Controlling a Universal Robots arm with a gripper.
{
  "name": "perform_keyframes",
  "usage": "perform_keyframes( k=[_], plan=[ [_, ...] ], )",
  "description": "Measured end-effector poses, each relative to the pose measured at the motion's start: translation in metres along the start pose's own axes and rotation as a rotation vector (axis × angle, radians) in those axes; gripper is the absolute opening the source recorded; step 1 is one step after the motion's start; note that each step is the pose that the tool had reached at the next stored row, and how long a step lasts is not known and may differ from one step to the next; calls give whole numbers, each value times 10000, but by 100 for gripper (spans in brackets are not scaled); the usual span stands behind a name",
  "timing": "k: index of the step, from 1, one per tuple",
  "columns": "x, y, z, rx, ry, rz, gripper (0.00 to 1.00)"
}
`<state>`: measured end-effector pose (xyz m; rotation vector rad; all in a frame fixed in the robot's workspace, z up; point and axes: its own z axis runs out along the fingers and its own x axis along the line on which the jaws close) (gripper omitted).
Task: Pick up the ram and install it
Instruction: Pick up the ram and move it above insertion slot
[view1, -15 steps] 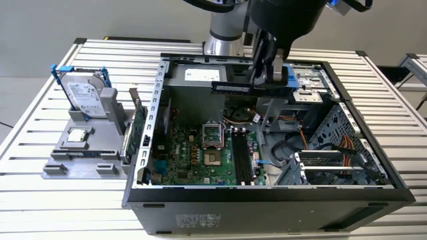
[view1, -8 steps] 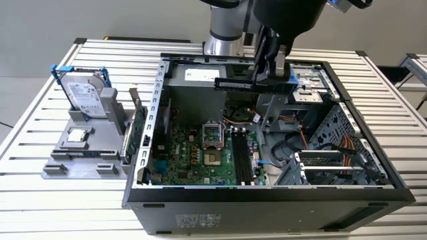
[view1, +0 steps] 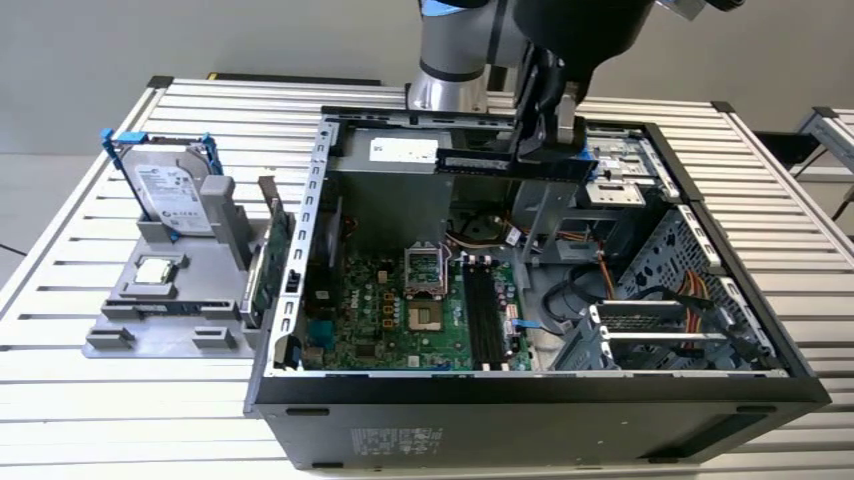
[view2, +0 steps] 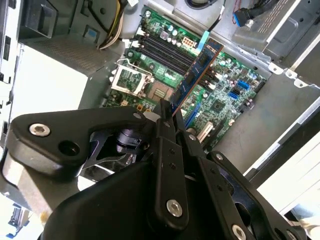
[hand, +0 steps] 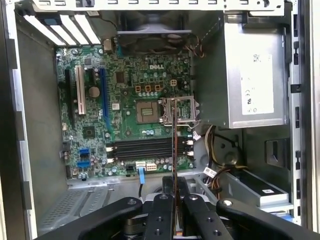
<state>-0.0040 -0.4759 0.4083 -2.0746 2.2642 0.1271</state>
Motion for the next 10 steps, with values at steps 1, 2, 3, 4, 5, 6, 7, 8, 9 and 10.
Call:
perform_keyframes(
  k=[1, 2, 3, 4, 5, 6, 7, 8, 9, 10],
  plan=[
    [-11, -8, 1, 0, 0, 0, 0],
    [-22, -15, 3, 0, 0, 0, 0],
    [-32, -23, 5, 0, -1, 1, 0],
    [-42, -33, 6, 0, -1, 1, 0],
    [-50, -42, 7, 1, -1, 2, 0],
    [-57, -53, 8, 0, -1, 3, 0],
    [-63, -65, 9, 1, 0, 6, 0],
    [-68, -77, 9, 1, 0, 8, 0],
    [-74, -90, 10, 1, 0, 12, 0],
    [-80, -102, 11, 2, -1, 15, 0]
  ],
)
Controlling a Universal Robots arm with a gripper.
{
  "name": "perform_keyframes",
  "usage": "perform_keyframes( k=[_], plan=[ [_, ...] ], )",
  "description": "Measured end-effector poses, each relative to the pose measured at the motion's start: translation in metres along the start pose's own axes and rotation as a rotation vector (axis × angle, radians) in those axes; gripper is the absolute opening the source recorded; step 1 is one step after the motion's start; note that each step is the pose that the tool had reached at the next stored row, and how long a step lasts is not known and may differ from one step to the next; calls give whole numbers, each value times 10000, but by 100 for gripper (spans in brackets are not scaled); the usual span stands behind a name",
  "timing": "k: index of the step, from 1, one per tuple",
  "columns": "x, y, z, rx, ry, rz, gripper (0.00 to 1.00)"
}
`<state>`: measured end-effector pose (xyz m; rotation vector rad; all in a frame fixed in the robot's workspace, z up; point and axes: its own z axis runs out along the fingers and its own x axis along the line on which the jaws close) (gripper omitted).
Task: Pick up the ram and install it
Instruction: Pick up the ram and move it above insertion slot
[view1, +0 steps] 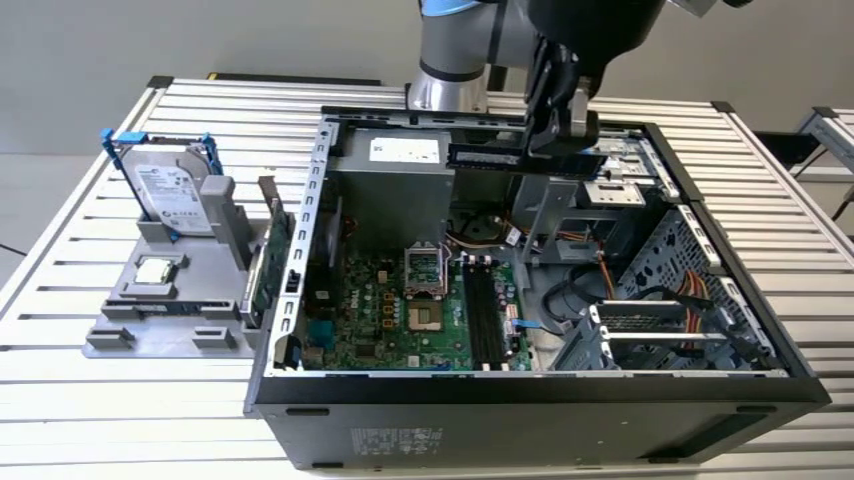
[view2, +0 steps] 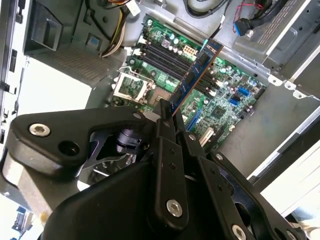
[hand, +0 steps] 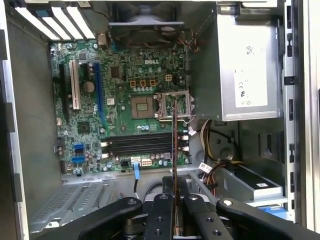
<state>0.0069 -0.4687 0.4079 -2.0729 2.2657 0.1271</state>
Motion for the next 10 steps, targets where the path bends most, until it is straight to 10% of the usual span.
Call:
perform_keyframes(
  k=[10],
  plan=[
    [-86, -49, 11, 3, 0, 27, 0]
  ],
)
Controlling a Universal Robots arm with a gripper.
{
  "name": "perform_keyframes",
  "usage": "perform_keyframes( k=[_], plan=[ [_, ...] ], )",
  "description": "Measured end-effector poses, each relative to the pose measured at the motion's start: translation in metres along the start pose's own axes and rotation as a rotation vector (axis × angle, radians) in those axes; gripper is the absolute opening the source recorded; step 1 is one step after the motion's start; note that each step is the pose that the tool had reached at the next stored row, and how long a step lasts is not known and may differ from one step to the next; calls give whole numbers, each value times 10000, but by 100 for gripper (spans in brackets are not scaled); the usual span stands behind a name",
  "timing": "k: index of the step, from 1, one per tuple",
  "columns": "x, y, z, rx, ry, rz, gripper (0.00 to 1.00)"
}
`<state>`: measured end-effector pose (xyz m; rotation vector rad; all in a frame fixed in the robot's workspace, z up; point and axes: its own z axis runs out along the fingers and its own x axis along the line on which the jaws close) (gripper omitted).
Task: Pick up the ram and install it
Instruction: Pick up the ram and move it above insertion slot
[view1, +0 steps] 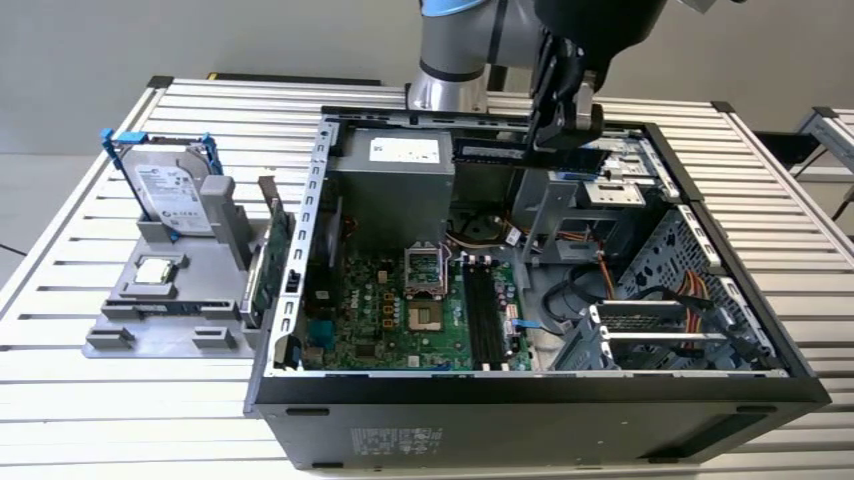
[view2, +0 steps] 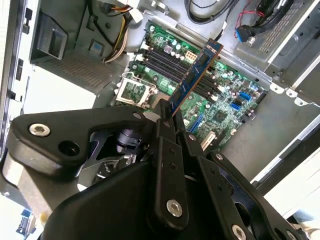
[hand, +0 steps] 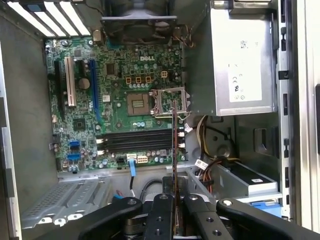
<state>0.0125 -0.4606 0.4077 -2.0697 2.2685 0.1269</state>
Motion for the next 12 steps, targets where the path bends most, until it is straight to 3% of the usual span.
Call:
perform_keyframes(
  k=[12],
  plan=[
    [-69, -52, 9, 10, -2, 92, 0]
  ],
)
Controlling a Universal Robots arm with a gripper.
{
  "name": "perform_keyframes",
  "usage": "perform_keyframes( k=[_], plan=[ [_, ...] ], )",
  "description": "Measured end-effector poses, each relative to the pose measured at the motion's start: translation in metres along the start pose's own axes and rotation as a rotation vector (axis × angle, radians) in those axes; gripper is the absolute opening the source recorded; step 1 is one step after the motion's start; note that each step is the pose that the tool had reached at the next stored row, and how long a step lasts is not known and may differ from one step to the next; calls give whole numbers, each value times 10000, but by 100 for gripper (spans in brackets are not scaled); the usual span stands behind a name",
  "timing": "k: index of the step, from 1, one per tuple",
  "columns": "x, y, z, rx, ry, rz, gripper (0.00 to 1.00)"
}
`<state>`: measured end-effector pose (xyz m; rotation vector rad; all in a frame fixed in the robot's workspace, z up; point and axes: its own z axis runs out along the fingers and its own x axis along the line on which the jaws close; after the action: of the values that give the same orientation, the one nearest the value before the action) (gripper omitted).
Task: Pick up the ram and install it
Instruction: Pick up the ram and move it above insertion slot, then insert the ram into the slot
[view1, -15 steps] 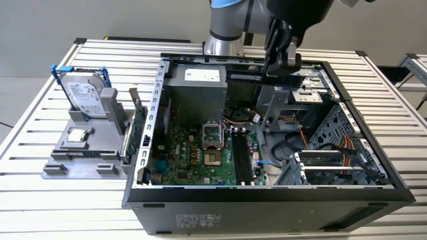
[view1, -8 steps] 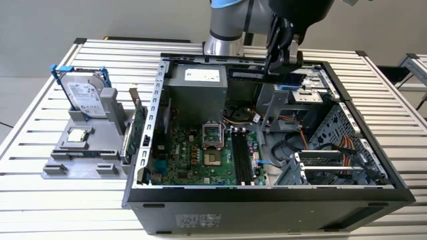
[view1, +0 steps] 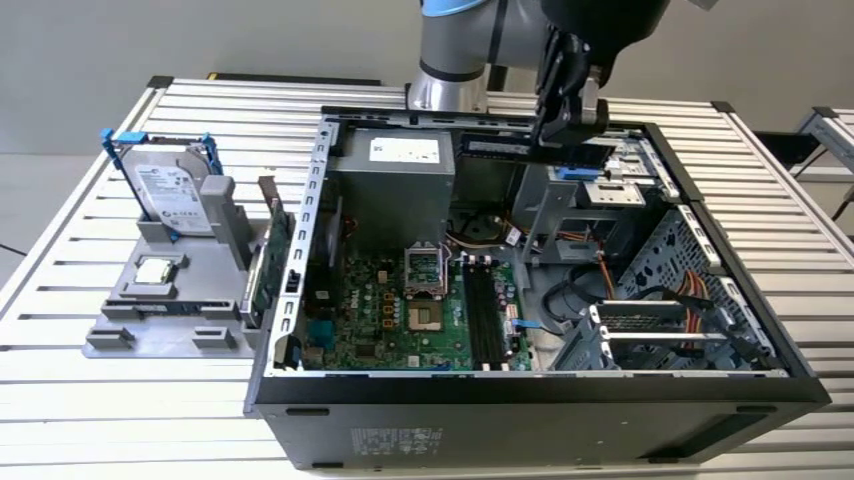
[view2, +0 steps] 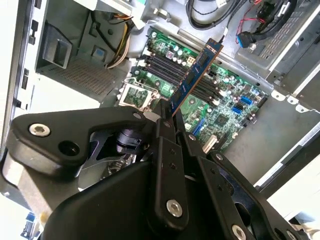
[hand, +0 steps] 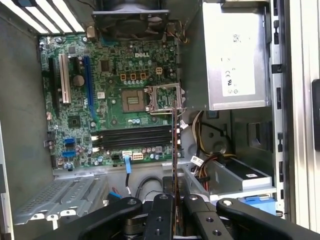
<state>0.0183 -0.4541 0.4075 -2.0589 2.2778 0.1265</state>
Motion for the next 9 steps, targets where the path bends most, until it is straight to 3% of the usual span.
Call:
perform_keyframes(
  k=[9],
  plan=[
    [-39, 1, 5, 8, -1, 65, 0]
  ],
)
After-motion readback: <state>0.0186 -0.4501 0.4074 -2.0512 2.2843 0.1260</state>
